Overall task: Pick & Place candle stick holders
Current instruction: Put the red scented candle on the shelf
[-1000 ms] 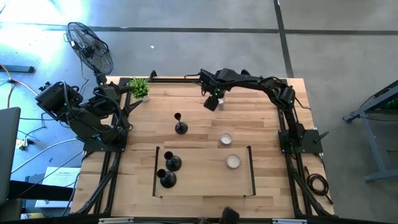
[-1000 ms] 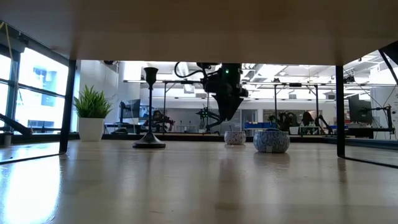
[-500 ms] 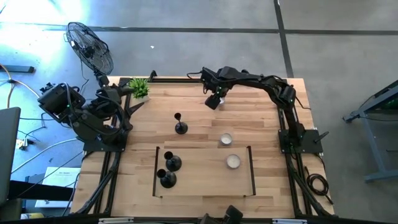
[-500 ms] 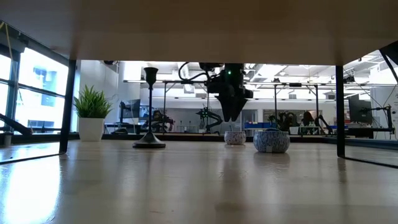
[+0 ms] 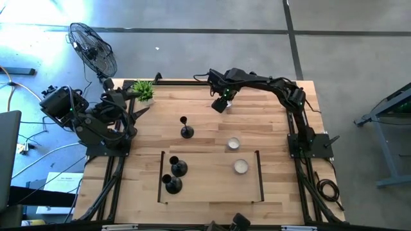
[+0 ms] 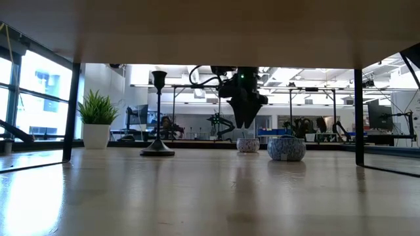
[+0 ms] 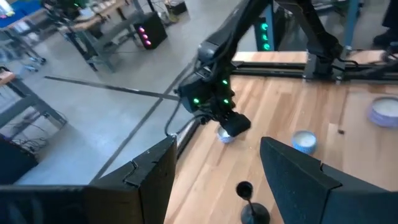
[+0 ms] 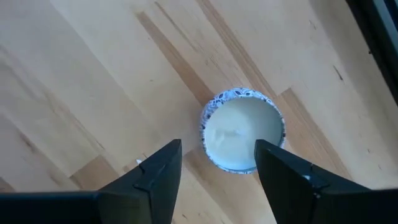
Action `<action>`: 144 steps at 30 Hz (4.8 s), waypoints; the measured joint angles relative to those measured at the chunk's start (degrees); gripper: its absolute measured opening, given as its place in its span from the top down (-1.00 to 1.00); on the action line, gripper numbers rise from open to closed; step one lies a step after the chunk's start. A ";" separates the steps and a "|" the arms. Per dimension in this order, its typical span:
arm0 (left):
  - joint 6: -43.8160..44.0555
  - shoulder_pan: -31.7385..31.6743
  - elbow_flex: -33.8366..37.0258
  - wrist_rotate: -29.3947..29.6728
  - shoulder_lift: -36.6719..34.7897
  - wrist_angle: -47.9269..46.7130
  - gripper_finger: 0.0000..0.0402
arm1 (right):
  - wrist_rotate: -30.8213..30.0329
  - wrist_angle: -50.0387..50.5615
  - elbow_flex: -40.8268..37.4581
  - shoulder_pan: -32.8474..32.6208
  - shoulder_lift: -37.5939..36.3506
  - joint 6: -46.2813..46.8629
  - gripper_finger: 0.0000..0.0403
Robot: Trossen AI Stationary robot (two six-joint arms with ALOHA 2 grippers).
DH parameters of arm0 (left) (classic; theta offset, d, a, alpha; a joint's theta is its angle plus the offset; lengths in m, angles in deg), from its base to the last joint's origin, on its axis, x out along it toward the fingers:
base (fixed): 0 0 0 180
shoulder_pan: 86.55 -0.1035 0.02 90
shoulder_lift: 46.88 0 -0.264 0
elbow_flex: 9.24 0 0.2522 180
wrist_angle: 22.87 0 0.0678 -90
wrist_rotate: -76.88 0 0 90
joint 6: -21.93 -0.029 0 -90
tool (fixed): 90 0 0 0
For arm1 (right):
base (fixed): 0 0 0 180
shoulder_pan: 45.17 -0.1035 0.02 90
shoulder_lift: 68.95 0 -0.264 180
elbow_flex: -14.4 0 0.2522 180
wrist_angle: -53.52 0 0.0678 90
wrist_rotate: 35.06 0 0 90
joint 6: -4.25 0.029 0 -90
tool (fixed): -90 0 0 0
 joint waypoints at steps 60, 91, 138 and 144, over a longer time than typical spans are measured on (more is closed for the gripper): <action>0.15 0.02 0.00 -41.10 -0.02 0.00 -0.13 | -0.62 3.34 0.07 3.35 -0.35 7.65 -0.96; 0.15 0.02 0.00 -41.10 -0.02 0.00 -0.13 | 4.66 -8.85 -8.52 4.34 -0.35 2.94 -0.98; 0.15 0.02 0.00 -41.08 -0.02 0.00 -0.13 | 3.75 -13.66 -13.52 3.72 -0.26 3.97 -0.91; 0.15 0.02 0.00 -41.09 -0.02 0.01 -0.13 | 2.81 -14.87 -13.99 3.72 -0.26 3.95 -0.81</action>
